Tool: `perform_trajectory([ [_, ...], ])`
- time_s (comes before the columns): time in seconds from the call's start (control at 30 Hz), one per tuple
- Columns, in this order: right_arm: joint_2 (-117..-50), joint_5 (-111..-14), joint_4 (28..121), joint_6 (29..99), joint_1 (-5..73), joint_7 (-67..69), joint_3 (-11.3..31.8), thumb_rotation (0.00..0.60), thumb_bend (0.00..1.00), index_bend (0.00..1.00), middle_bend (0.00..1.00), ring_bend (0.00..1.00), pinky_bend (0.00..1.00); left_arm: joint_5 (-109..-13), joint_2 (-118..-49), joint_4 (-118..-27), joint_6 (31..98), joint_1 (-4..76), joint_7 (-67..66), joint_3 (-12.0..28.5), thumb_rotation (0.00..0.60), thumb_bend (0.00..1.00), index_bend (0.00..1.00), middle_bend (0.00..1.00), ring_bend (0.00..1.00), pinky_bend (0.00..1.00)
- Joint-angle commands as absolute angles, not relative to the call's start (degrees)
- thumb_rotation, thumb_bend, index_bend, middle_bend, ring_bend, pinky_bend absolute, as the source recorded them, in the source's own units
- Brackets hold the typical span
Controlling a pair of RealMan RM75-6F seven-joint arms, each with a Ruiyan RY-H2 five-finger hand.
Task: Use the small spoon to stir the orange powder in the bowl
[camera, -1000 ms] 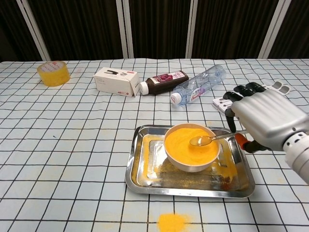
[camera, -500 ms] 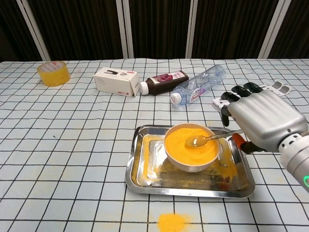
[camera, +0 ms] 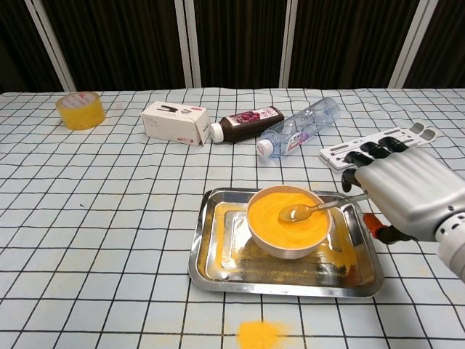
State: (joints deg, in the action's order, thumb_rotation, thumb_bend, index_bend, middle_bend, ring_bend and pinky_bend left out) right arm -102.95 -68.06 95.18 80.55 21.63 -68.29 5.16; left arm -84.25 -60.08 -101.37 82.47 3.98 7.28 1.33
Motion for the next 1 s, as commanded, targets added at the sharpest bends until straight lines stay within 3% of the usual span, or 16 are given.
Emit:
perform_trajectory([
  [0.03,-102.5,-67.2,95.5,80.3,21.4,-68.3,4.7,0.600,0.53,0.31,0.12,0.00,0.00,-84.2,-60.1,-101.4,82.4,4.0,7.2,1.3,0.600,0.00,0.00,0.00,0.00,0.00],
  [0.7,-100.6,-68.5,98.9,80.5,21.0,-66.4,2.0,0.600,0.53,0.32,0.12,0.00,0.00,-83.7,-60.1,-101.7,82.2,4.0,7.1,1.3,0.600,0.00,0.00,0.00,0.00,0.00],
  [1.0,-101.3,-69.9,97.7,79.2,22.7,-63.2,4.3,0.600,0.53,0.32,0.32,0.04,0.00,-83.7,-60.0,-101.7,82.1,4.0,7.3,1.3,0.600,0.00,0.00,0.00,0.00,0.00],
])
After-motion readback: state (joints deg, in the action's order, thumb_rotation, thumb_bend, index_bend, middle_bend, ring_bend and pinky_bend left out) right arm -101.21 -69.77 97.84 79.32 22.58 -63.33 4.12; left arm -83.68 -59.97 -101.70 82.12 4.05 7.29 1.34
